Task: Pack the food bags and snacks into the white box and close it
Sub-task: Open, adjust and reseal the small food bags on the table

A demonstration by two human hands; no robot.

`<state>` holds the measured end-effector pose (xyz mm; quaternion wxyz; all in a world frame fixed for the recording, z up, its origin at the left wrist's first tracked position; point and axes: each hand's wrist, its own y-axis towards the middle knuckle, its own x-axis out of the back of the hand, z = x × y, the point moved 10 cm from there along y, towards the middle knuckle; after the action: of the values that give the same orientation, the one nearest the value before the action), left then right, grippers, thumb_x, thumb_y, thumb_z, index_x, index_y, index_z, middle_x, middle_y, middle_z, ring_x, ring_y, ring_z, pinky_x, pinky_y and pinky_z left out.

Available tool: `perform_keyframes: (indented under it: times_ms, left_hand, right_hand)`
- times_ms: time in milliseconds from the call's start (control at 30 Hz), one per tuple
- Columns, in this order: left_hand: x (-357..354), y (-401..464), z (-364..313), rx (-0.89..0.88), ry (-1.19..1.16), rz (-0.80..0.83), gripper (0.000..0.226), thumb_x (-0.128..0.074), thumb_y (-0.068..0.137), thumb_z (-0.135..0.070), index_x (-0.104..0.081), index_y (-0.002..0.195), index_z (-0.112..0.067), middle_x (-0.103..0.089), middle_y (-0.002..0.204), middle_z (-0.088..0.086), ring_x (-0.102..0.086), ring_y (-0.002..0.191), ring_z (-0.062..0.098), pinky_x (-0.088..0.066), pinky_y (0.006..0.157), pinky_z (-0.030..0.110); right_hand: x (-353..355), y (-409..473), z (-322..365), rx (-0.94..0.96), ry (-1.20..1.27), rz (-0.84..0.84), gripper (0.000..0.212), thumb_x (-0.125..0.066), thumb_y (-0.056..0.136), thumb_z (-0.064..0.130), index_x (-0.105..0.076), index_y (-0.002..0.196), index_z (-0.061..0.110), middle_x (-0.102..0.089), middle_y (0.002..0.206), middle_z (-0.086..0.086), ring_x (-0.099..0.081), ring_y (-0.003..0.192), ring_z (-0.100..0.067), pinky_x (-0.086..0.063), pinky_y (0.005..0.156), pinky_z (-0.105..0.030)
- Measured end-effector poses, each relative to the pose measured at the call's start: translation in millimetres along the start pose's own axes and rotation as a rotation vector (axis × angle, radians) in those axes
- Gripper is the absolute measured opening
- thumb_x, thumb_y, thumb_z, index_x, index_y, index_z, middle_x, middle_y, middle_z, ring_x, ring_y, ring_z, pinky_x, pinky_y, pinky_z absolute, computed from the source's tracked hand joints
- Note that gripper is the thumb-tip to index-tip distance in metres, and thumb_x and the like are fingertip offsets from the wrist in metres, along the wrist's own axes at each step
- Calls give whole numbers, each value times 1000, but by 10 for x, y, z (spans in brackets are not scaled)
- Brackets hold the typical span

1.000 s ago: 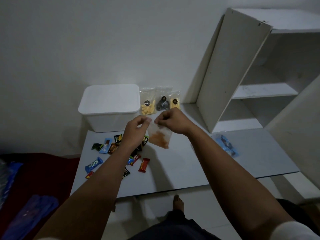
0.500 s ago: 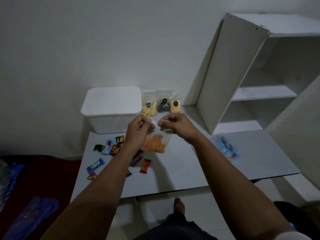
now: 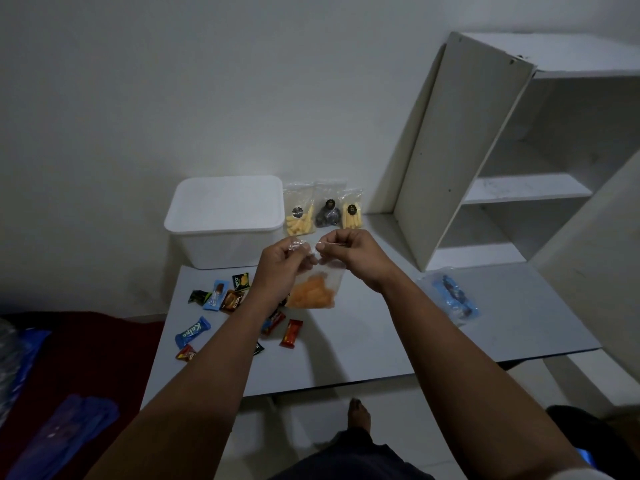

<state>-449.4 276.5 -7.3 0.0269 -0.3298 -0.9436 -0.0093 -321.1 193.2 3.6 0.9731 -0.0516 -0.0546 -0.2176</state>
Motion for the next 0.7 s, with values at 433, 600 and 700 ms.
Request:
perform_keyframes:
  times_ms: [433,600,700]
  left_hand:
    - [86,25,-8,-13,4,-133,25,-53,103,-19,-68,91,-3,-73,82,5,-67,74,12,-59,76,28]
    - [83,37,2,-1,-21,-147,25,-52,103,-21,-67,85,-13,-73,83,4,-66,76,13,-59,79,31]
    - [61,29,6,13,-41,-135,24,-52,103,-18,-67,85,-10,-73,84,8,-66,75,14,-58,80,35]
  right_hand:
    - [165,-117,-77,-30,235,-115,8,-71,93,17,-69,94,9,-75,91,-9,-73,91,-23,-54,89,-42]
    - [206,-115,-69,-9,263,-138,5,-68,95,15,-68,92,11,-73,92,-9,-73,91,-23,-53,88,-43]
    - [209,-103,-67,-5,253,-144,4,-66,95,11,-64,93,9,-68,92,-12,-74,89,-21,-53,86,-41]
